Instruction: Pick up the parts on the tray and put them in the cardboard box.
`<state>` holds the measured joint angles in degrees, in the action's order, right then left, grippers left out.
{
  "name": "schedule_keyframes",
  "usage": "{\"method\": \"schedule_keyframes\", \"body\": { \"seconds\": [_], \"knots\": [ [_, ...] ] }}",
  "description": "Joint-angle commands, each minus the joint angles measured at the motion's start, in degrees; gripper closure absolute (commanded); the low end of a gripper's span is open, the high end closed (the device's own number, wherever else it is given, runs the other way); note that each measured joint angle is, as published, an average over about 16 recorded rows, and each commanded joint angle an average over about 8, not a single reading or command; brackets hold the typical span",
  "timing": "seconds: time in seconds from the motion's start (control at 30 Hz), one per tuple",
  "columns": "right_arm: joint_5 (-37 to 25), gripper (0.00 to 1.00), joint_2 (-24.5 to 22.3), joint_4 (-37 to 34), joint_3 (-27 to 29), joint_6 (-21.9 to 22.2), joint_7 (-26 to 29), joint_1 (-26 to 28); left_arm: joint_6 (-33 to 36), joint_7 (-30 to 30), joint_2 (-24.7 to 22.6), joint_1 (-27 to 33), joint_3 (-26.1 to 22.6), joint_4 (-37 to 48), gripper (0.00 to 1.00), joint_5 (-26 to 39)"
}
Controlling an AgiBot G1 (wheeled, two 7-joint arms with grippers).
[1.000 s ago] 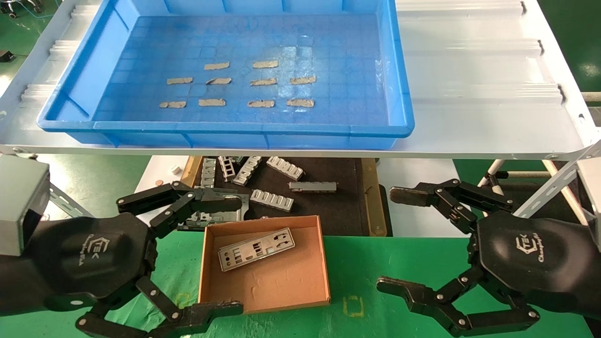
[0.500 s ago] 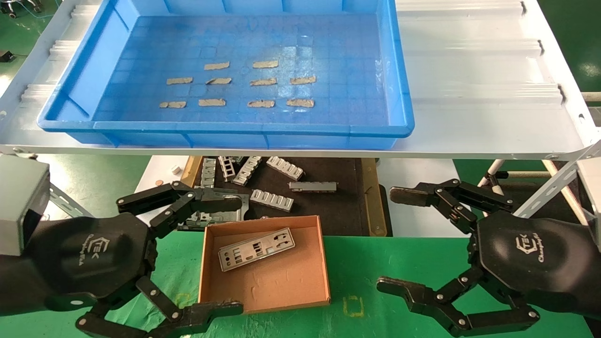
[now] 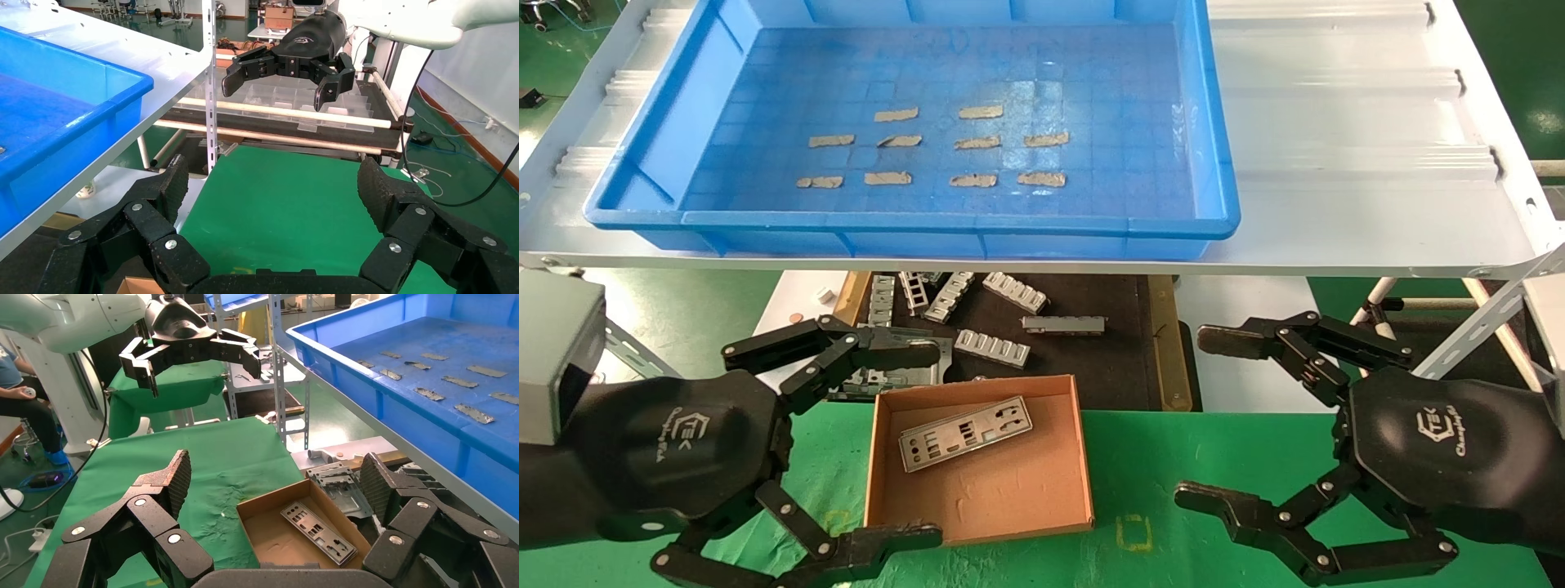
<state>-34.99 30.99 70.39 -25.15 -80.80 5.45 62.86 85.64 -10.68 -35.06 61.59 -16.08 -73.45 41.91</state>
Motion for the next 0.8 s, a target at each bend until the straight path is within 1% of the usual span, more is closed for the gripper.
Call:
{"method": "schedule_keyframes", "body": {
  "seconds": [0.03, 0.8],
  "knots": [
    [0.0, 0.0, 0.0, 0.0, 0.0, 0.0, 0.0, 0.0, 0.0, 0.0, 0.0, 0.0, 0.0, 0.0, 0.0, 0.0],
    [0.0, 0.0, 0.0, 0.0, 0.0, 0.0, 0.0, 0.0, 0.0, 0.0, 0.0, 0.0, 0.0, 0.0, 0.0, 0.0]
  ]
}}
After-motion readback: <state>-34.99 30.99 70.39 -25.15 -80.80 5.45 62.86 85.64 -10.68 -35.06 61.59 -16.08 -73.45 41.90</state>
